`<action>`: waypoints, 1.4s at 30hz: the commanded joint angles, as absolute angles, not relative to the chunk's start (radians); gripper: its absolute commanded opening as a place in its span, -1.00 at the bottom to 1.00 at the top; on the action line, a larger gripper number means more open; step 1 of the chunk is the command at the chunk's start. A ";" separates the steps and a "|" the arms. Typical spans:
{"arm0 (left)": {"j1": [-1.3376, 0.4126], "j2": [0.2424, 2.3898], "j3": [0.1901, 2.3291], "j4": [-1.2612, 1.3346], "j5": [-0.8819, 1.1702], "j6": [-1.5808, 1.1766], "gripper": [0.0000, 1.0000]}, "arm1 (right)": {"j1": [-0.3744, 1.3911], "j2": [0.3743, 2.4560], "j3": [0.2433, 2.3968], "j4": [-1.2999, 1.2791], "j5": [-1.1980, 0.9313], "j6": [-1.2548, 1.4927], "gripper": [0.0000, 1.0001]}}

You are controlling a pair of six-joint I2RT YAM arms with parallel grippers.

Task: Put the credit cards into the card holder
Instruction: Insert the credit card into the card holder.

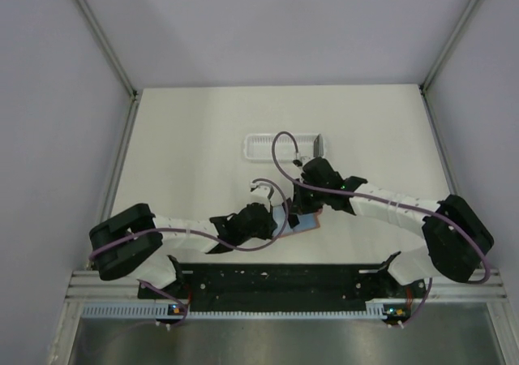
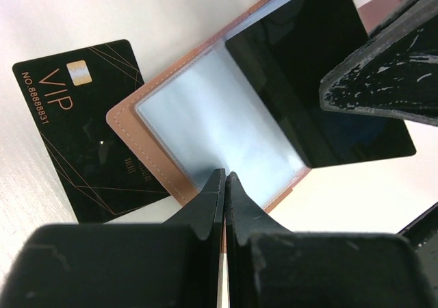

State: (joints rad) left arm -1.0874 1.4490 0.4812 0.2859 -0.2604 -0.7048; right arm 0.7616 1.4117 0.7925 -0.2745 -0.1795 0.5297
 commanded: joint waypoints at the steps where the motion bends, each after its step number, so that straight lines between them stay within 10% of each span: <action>1: -1.089 1.437 0.448 0.298 -0.275 -0.718 -1.00 | 0.736 1.315 0.729 -0.164 -0.168 0.515 -1.00; 42: -1.091 1.410 0.426 0.281 -0.288 -0.724 -1.00 | 0.655 1.491 0.715 -0.083 -0.336 0.549 -1.00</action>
